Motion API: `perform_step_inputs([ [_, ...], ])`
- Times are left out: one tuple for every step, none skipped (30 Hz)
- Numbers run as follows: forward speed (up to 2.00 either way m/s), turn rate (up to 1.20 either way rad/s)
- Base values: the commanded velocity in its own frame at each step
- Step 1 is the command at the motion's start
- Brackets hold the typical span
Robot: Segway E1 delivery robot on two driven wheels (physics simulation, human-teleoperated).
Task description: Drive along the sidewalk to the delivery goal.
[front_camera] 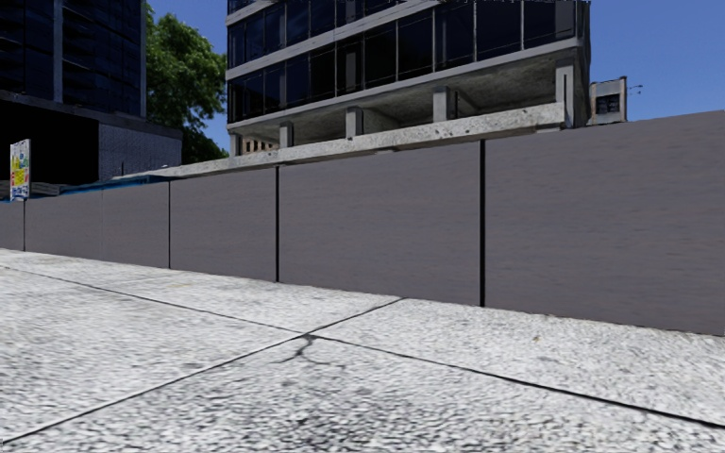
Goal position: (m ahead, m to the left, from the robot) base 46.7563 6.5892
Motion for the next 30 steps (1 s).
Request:
perform_step_inputs([
  [1.63, 0.71],
  [1.64, 0.71],
  [1.64, 0.71],
  [1.64, 0.71],
  [1.65, 0.71],
  [1.72, 0.71],
  [2.0, 0.71],
  [2.0, 0.71],
  [2.0, 0.71],
  [2.0, 0.71],
  [2.0, 0.71],
  [2.0, 0.71],
  [2.0, 0.71],
  [2.0, 0.71],
  [2.0, 0.71],
  [2.0, 0.71],
  [2.0, 0.71],
  [2.0, 0.71],
  [2.0, 0.71],
  [2.0, 0.71],
  [2.0, 0.71],
  [2.0, 0.71],
  [2.0, 0.71],
  [2.0, 0.71],
  [2.0, 0.71],
  [2.0, 0.71],
  [2.0, 0.71],
  [2.0, 0.71],
  [2.0, 0.71],
  [2.0, 0.71],
])
